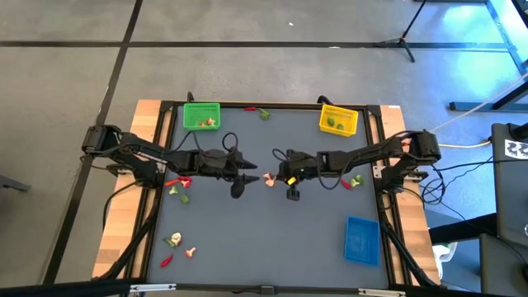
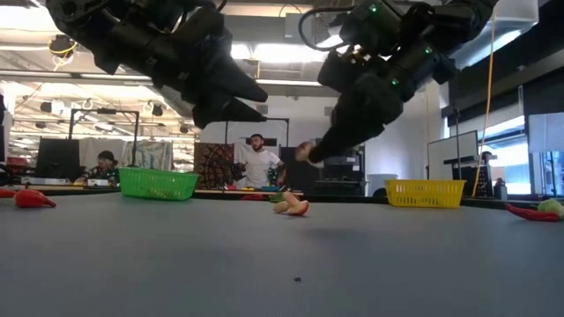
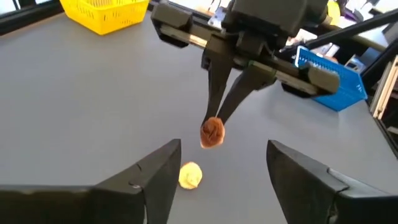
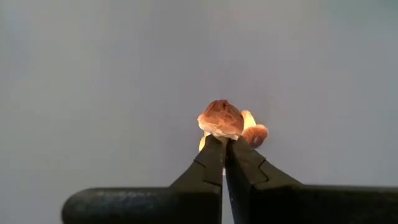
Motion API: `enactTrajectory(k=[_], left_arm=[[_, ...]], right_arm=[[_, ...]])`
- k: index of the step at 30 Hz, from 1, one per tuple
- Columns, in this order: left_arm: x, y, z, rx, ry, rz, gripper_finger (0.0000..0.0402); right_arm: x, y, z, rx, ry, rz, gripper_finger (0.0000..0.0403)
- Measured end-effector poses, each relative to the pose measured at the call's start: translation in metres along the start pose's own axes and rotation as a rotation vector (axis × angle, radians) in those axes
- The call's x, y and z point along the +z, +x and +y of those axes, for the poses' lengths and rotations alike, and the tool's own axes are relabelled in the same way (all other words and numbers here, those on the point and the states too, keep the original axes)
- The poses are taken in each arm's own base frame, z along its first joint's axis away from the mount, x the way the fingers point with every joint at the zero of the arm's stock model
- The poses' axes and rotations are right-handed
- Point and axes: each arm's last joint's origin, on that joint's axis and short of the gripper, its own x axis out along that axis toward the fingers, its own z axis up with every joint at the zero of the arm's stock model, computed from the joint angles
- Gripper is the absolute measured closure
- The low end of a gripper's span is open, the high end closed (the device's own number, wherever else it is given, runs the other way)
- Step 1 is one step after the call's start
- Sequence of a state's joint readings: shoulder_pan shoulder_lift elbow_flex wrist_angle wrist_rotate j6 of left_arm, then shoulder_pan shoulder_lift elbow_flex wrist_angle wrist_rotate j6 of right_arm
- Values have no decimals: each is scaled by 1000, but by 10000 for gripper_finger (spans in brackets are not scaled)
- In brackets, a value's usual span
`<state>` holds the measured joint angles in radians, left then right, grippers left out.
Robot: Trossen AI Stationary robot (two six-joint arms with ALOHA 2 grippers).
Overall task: Sort produce into baskets
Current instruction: Put the brown mushroom into the green bin
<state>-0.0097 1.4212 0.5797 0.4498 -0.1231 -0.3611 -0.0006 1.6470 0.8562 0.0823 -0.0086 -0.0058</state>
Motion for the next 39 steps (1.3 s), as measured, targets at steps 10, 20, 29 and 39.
enactTrajectory(k=[10,20,29,39], left_arm=[[2,0,-1,28,-26,-41,179],[11,-1,-4,-6,-42,-134,187],[12,-1,-4,-10,-44,-142,187],[12,-1,-5,-23,-24,-135,187]], right_arm=[[15,-2,0,-3,-34,-146,400],[36,-6,0,-6,-58,-217,399],[44,-8,0,-11,-89,-236,398],[45,-8,-1,-29,-85,-243,398]])
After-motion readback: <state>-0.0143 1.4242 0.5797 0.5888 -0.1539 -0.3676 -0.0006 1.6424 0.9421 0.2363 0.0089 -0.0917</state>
